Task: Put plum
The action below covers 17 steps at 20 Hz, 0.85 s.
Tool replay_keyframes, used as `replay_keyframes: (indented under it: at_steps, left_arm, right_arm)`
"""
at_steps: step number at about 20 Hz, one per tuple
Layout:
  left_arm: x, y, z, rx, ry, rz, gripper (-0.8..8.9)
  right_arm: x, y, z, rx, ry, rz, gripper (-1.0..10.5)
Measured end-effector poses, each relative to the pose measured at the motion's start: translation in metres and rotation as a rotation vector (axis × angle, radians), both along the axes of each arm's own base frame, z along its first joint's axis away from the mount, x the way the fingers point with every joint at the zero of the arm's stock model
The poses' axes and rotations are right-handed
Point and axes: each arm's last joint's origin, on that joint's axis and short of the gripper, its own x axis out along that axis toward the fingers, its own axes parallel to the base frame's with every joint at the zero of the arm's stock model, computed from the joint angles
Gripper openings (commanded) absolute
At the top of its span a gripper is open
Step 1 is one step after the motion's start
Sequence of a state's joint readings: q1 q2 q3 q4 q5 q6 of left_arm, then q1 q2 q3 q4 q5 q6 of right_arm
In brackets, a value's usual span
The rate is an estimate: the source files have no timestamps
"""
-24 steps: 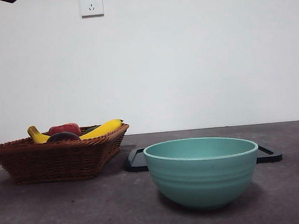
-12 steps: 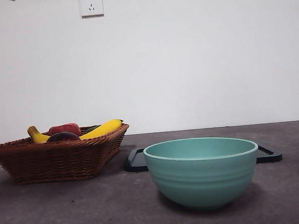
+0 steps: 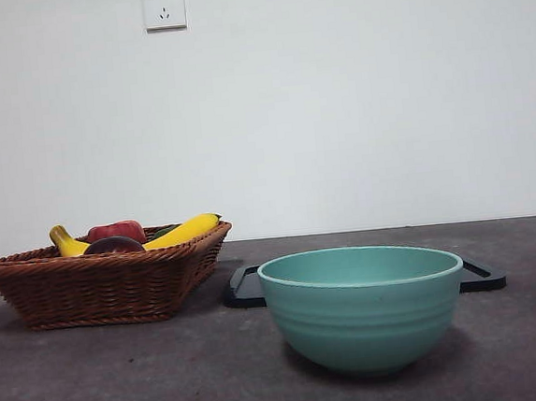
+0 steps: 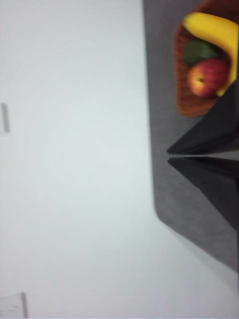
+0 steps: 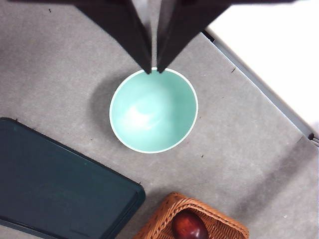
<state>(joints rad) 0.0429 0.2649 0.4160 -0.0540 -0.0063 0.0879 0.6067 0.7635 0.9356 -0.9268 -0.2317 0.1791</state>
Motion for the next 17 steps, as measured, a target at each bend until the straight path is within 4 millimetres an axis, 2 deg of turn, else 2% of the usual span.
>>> replay_keyframes:
  at_steps: [3, 7, 11, 17]
  left_arm:
    - [-0.003, 0.002, -0.042, -0.002, 0.03, 0.026, 0.08]
    - [-0.001, 0.003, -0.084, -0.005, 0.081, 0.029, 0.08]
    - [0.0, 0.003, -0.103, -0.007, 0.114, 0.029, 0.08]
    - [-0.001, 0.003, -0.119, -0.015, 0.252, 0.029, 0.07]
  right_arm:
    - [0.0, 0.0, 0.0, 0.0, 0.0, 0.0, 0.1]
    - [0.0, 0.0, 0.0, 0.0, 0.0, 0.0, 0.1]
    - [0.0, 0.0, 0.0, 0.0, 0.0, 0.0, 0.1]
    - [0.0, 0.0, 0.0, 0.0, 0.0, 0.0, 0.1]
